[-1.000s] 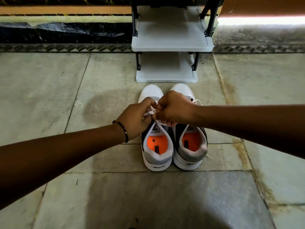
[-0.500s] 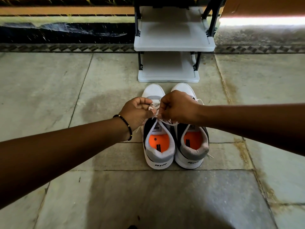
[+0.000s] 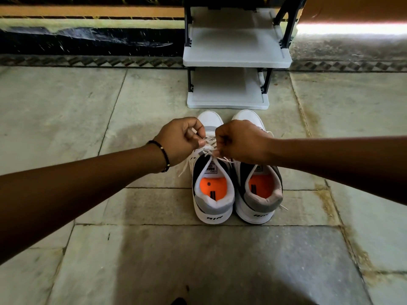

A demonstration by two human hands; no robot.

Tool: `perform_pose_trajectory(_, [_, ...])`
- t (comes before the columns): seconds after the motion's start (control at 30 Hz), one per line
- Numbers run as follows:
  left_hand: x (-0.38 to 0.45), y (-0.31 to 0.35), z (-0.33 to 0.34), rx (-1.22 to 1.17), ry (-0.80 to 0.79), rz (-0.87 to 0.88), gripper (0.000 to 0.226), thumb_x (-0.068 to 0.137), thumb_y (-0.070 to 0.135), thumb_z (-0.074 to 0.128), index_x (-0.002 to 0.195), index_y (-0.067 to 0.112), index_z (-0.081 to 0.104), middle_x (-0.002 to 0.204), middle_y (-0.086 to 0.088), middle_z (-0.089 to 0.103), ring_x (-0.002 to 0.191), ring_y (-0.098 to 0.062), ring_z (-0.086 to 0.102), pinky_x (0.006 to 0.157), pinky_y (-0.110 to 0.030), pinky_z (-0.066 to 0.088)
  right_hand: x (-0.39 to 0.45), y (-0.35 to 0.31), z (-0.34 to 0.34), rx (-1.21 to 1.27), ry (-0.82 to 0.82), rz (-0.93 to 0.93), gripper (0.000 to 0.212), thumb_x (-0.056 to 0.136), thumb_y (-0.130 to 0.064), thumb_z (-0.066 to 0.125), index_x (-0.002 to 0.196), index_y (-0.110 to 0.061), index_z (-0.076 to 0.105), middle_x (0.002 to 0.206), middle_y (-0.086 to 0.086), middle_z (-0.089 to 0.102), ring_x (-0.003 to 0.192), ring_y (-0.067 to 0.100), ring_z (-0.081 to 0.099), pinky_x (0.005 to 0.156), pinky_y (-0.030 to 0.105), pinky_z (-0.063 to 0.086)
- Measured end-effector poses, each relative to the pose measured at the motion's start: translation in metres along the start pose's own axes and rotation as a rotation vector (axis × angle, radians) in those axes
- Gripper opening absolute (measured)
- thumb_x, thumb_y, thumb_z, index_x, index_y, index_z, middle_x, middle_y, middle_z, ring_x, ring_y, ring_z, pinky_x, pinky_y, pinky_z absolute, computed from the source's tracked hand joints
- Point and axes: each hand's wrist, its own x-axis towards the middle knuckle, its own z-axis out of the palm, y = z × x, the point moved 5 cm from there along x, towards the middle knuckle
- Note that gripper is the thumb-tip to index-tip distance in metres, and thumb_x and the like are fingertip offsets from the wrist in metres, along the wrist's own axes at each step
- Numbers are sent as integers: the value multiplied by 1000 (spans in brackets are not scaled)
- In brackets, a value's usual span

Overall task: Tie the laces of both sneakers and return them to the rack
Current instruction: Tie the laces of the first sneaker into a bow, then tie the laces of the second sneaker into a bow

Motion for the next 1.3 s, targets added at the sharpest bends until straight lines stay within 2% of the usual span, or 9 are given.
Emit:
perform_pose_trajectory(0.1, [-1,-6,-2,66,19,31,29,81,8,62,66,30,50,61,3,54,55,0,51,62,-9,41,-3,7,5,-2,-13,22,28,78,-21,66,58,-25,48,59,-10,50,60,9,48,55,23,40])
perform_pose_trajectory(0.23, [-4,-6,3,117,10,75,40,85,-2,49,64,31,43,66,6,53,70,-16,56,61,-2,40,-12,9,12,-4,-62,10,22,80,-19,64,63,-20,50,62,-8,50,67,15,49,60,27,41])
perform_pose_trajectory(0.37, [-1,-5,5,145,22,82,41,82,-8,40,62,28,38,69,2,53,87,-30,63,76,-29,50,-15,7,11,-21,-66,19,31,81,-21,63,57,-25,43,62,-8,49,70,19,51,63,31,42])
perform_pose_trajectory(0.47, [4,-12,3,160,41,25,37,82,-5,40,61,25,36,65,5,51,81,-28,59,77,-37,49,-17,9,13,-2,-79,46,30,80,-22,64,57,-23,44,60,-6,50,67,18,50,61,30,42])
perform_pose_trajectory(0.8, [15,-28,6,165,46,-117,37,84,6,54,59,21,32,58,5,40,55,-11,36,49,-8,33,-22,13,15,10,-55,78,32,81,-22,66,58,-25,45,62,-9,49,61,6,47,51,20,34])
perform_pose_trajectory(0.87, [12,-31,4,107,19,-121,34,83,8,58,61,23,36,61,4,44,59,-12,41,55,-9,38,-26,16,15,30,-73,85,30,81,-23,67,59,-27,46,61,-10,49,60,5,47,51,20,32])
perform_pose_trajectory(1.03, [10,-35,-12,89,48,-118,9,86,28,56,78,25,52,89,-7,64,90,-28,62,87,-42,50,-43,32,-3,20,-36,113,8,82,-25,65,75,-26,64,69,-12,55,68,8,53,64,16,40])
perform_pose_trajectory(1.13, [14,-13,-15,161,54,-50,15,89,27,53,93,13,56,85,3,57,91,-24,58,85,-35,46,-52,45,-25,-36,-2,106,8,84,-21,62,78,-24,67,72,-9,60,71,13,57,56,20,41])
perform_pose_trajectory(1.3, [15,50,12,442,-203,113,22,88,27,53,103,12,60,98,-1,63,96,-19,60,84,-28,46,-55,69,-38,-249,-133,198,16,87,-22,57,80,-15,69,73,0,66,74,21,64,66,30,51])
